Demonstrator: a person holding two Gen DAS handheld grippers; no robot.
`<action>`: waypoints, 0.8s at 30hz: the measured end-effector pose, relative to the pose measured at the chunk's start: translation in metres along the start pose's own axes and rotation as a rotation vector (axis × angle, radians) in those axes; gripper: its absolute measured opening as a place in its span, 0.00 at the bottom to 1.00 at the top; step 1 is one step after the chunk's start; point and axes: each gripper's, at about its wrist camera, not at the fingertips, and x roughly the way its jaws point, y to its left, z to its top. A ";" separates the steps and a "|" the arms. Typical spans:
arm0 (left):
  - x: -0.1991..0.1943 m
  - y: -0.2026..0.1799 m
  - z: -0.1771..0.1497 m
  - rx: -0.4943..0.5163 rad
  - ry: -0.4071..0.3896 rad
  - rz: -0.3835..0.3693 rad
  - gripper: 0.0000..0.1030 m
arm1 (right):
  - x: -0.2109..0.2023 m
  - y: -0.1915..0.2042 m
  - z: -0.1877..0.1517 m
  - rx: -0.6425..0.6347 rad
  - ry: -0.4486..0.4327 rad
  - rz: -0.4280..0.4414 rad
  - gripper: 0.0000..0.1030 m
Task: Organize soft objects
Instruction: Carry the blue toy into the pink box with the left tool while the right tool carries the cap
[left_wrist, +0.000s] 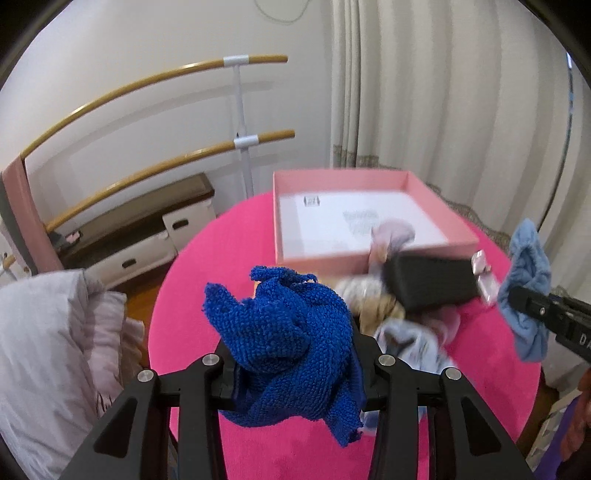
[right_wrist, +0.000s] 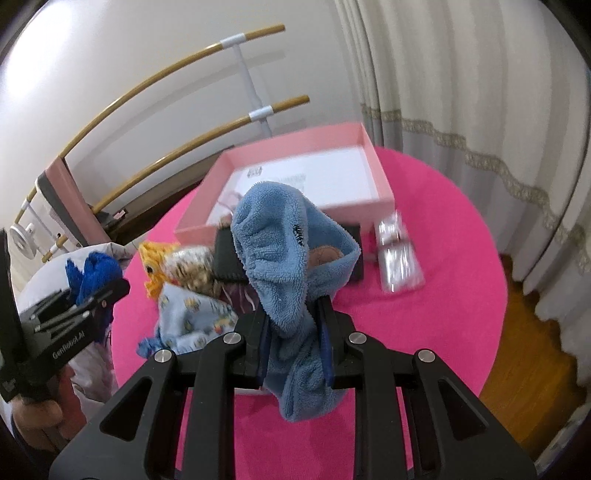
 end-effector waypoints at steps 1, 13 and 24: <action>-0.002 -0.001 0.008 0.001 -0.008 -0.005 0.38 | -0.001 0.003 0.009 -0.013 -0.008 -0.001 0.20; 0.023 -0.016 0.120 0.014 -0.108 0.028 0.39 | 0.016 0.021 0.125 -0.103 -0.076 -0.029 0.20; 0.110 -0.023 0.194 -0.028 -0.016 0.053 0.39 | 0.122 -0.003 0.208 -0.070 0.075 -0.058 0.21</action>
